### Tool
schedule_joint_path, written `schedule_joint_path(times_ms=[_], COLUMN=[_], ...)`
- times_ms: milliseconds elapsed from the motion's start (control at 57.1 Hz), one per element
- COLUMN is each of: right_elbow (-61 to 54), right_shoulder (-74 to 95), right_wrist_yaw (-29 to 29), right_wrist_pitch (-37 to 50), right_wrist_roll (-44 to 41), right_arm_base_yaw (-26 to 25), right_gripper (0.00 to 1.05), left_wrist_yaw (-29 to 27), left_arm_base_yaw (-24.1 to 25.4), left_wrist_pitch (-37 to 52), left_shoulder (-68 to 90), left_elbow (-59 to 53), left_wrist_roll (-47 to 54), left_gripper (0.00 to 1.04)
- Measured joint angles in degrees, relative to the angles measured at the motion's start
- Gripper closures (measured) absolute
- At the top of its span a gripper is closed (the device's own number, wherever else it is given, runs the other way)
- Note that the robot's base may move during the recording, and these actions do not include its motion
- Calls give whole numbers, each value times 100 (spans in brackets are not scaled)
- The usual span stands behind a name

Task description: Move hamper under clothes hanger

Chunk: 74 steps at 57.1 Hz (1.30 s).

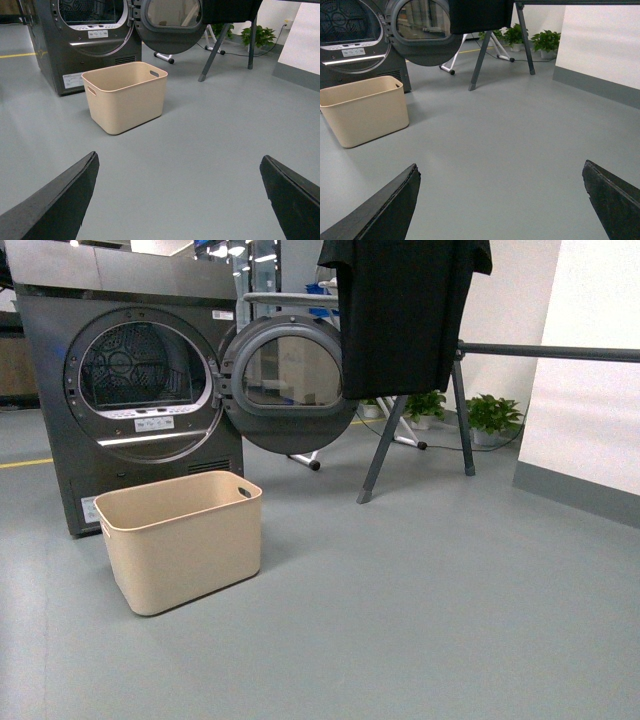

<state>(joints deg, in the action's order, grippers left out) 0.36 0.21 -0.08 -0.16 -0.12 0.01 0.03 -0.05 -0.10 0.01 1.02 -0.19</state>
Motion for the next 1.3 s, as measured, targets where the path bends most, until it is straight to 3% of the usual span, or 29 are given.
schedule_joint_path(times_ms=[1297], right_elbow=[-2], right_shoulder=[0], right_wrist_yaw=[-15], right_wrist_pitch=[0], right_wrist_roll=[-4], right_arm_base_yaw=[-2], right_gripper=[8], left_wrist_yaw=[-2], left_arm_base_yaw=[0], left_wrist_pitch=[0], left_shoulder=[2], left_elbow=[0], left_wrist_roll=[0], left_gripper=[7])
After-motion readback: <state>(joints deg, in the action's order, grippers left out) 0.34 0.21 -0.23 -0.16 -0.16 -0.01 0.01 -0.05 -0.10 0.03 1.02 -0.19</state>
